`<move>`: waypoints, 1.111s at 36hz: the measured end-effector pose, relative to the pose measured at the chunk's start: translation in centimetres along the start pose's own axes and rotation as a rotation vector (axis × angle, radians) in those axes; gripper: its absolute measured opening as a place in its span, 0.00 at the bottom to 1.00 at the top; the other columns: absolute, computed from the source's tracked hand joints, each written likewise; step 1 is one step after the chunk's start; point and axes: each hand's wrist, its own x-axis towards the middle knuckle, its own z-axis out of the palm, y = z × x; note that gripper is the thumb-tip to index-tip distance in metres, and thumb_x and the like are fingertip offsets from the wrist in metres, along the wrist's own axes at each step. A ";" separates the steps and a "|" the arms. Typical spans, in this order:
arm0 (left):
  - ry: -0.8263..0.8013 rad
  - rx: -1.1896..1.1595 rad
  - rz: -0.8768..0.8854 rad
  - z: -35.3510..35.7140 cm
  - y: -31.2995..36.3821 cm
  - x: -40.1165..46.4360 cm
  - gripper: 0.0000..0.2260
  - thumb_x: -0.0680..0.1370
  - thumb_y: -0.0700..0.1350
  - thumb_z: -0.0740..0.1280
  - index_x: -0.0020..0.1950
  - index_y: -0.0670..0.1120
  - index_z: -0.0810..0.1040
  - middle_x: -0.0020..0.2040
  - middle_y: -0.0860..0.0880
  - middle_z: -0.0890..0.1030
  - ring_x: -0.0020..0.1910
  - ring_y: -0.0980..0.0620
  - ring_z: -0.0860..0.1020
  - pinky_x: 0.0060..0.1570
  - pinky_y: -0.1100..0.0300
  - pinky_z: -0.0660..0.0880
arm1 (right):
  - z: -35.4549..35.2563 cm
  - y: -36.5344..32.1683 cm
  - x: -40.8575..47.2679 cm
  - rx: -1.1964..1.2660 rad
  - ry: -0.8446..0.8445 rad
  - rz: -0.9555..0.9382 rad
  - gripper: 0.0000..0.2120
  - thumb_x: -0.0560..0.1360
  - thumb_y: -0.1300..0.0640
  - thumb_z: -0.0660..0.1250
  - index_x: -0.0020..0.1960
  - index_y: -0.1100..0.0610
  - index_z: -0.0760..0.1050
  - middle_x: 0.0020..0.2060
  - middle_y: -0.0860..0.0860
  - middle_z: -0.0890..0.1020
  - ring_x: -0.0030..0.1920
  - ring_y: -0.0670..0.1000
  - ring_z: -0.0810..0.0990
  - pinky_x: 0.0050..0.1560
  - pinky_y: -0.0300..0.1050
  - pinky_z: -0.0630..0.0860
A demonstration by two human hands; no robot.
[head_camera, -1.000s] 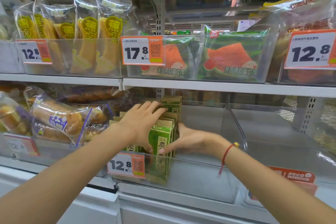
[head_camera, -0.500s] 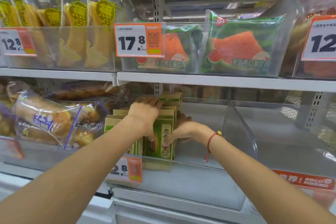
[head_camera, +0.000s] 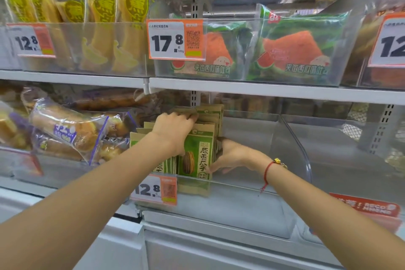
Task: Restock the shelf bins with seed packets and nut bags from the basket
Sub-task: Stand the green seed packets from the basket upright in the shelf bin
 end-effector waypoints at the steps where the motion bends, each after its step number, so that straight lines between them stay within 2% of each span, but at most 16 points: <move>1: 0.008 -0.001 -0.013 0.0 0.1 -0.2 0.43 0.69 0.55 0.74 0.77 0.48 0.53 0.72 0.48 0.66 0.69 0.46 0.67 0.63 0.51 0.68 | 0.5 -0.3 0.2 -0.018 0.031 0.010 0.25 0.67 0.63 0.76 0.60 0.55 0.70 0.59 0.52 0.79 0.56 0.53 0.79 0.53 0.46 0.80; 3: -0.003 -0.015 -0.041 0.1 0.2 -0.4 0.40 0.71 0.54 0.73 0.76 0.47 0.55 0.70 0.48 0.68 0.67 0.46 0.69 0.62 0.51 0.69 | 1.6 -0.9 0.7 -0.091 0.061 0.021 0.23 0.67 0.62 0.76 0.59 0.57 0.73 0.58 0.53 0.79 0.55 0.54 0.80 0.52 0.47 0.80; 6: -0.024 -0.029 -0.045 -0.1 0.4 -0.6 0.39 0.72 0.53 0.72 0.76 0.48 0.55 0.71 0.48 0.67 0.68 0.46 0.68 0.62 0.52 0.69 | 2.2 -1.7 0.9 -0.148 0.045 0.016 0.16 0.70 0.62 0.73 0.56 0.57 0.75 0.57 0.55 0.79 0.52 0.53 0.80 0.42 0.39 0.80; 9: -0.025 -0.046 -0.041 -0.4 0.2 -1.0 0.40 0.71 0.55 0.73 0.76 0.48 0.55 0.71 0.48 0.67 0.69 0.47 0.66 0.64 0.52 0.68 | 1.6 -2.1 0.1 -0.085 0.000 0.044 0.19 0.72 0.62 0.71 0.62 0.57 0.73 0.59 0.56 0.79 0.54 0.54 0.81 0.48 0.42 0.81; 11: 0.003 -0.065 -0.040 -0.6 -0.1 -1.5 0.40 0.70 0.56 0.73 0.76 0.49 0.56 0.71 0.49 0.67 0.69 0.47 0.66 0.64 0.51 0.68 | 1.0 -2.0 -0.6 -0.076 0.004 0.036 0.19 0.73 0.59 0.71 0.63 0.57 0.73 0.58 0.56 0.80 0.53 0.54 0.82 0.48 0.43 0.81; 16: 0.147 -0.180 -0.050 -0.9 -0.2 -4.3 0.32 0.74 0.54 0.68 0.74 0.50 0.60 0.70 0.51 0.68 0.67 0.49 0.67 0.63 0.52 0.68 | 0.1 -1.9 -3.9 -0.082 0.072 -0.018 0.17 0.74 0.57 0.71 0.59 0.58 0.71 0.52 0.53 0.80 0.48 0.52 0.80 0.42 0.39 0.80; 18: 0.253 -0.284 -0.067 -0.9 0.3 -6.2 0.27 0.75 0.52 0.67 0.72 0.52 0.64 0.69 0.53 0.69 0.66 0.51 0.69 0.63 0.53 0.69 | 0.1 -2.1 -6.0 -0.093 0.133 -0.076 0.17 0.75 0.57 0.70 0.59 0.53 0.67 0.49 0.49 0.76 0.51 0.51 0.77 0.47 0.41 0.77; 19: 0.308 -0.335 -0.078 -0.9 0.6 -7.4 0.25 0.75 0.52 0.67 0.71 0.52 0.66 0.67 0.54 0.71 0.65 0.51 0.70 0.63 0.53 0.69 | 0.2 -2.0 -7.0 -0.109 0.174 -0.103 0.22 0.75 0.57 0.70 0.65 0.54 0.66 0.52 0.49 0.76 0.54 0.52 0.76 0.51 0.42 0.75; 21: 0.416 -0.430 -0.095 -0.9 1.4 -9.8 0.20 0.74 0.49 0.68 0.66 0.51 0.72 0.63 0.54 0.75 0.61 0.51 0.73 0.59 0.53 0.72 | 0.7 -1.7 -8.9 -0.144 0.275 -0.154 0.29 0.74 0.55 0.70 0.72 0.54 0.62 0.62 0.51 0.74 0.60 0.52 0.75 0.58 0.46 0.74; 23: 0.513 -0.528 -0.111 -0.8 2.3 -12.4 0.17 0.73 0.46 0.71 0.61 0.50 0.76 0.58 0.53 0.79 0.56 0.50 0.77 0.51 0.53 0.76 | 1.4 -1.2 -10.9 -0.165 0.348 -0.251 0.26 0.75 0.54 0.69 0.70 0.51 0.65 0.62 0.50 0.75 0.56 0.50 0.78 0.57 0.50 0.77; 25: 0.551 -0.626 -0.143 -0.7 3.3 -15.1 0.15 0.72 0.45 0.71 0.59 0.51 0.77 0.55 0.56 0.79 0.51 0.54 0.78 0.43 0.57 0.76 | 2.4 -0.6 -13.2 -0.179 0.385 -0.377 0.19 0.75 0.56 0.68 0.65 0.48 0.71 0.57 0.46 0.77 0.50 0.46 0.79 0.53 0.48 0.78; 29: 0.512 -0.743 -0.192 0.1 5.4 -19.9 0.13 0.72 0.49 0.67 0.56 0.56 0.77 0.50 0.61 0.80 0.47 0.60 0.75 0.36 0.62 0.73 | 5.0 1.4 -17.1 -0.323 0.291 -0.493 0.12 0.76 0.55 0.67 0.58 0.46 0.76 0.52 0.41 0.79 0.48 0.40 0.77 0.51 0.43 0.76; 33: 0.270 -0.851 -0.257 1.1 7.4 -23.4 0.11 0.76 0.50 0.67 0.56 0.62 0.75 0.44 0.70 0.72 0.43 0.66 0.72 0.42 0.63 0.69 | 8.2 3.6 -18.5 -0.529 0.045 -0.421 0.11 0.77 0.54 0.64 0.58 0.46 0.76 0.50 0.42 0.81 0.48 0.42 0.78 0.51 0.45 0.75; 35: 0.135 -0.856 -0.258 2.3 7.9 -24.9 0.10 0.76 0.52 0.66 0.56 0.63 0.73 0.42 0.71 0.70 0.41 0.67 0.71 0.44 0.63 0.67 | 10.0 4.6 -18.8 -0.602 -0.031 -0.390 0.12 0.77 0.55 0.62 0.60 0.47 0.76 0.50 0.43 0.81 0.50 0.45 0.78 0.50 0.45 0.74; 38: -0.045 -0.834 -0.252 4.2 8.5 -26.8 0.09 0.77 0.54 0.65 0.56 0.62 0.73 0.47 0.68 0.74 0.48 0.65 0.74 0.45 0.62 0.68 | 12.7 6.6 -18.9 -0.630 -0.124 -0.340 0.14 0.77 0.56 0.62 0.61 0.48 0.75 0.52 0.44 0.81 0.52 0.46 0.77 0.49 0.42 0.71; 40: -0.186 -0.792 -0.240 6.0 8.9 -28.1 0.10 0.78 0.54 0.64 0.59 0.61 0.72 0.54 0.66 0.76 0.53 0.63 0.76 0.47 0.62 0.69 | 14.4 8.0 -19.1 -0.609 -0.185 -0.292 0.14 0.77 0.56 0.62 0.61 0.49 0.75 0.52 0.46 0.81 0.52 0.48 0.78 0.49 0.41 0.72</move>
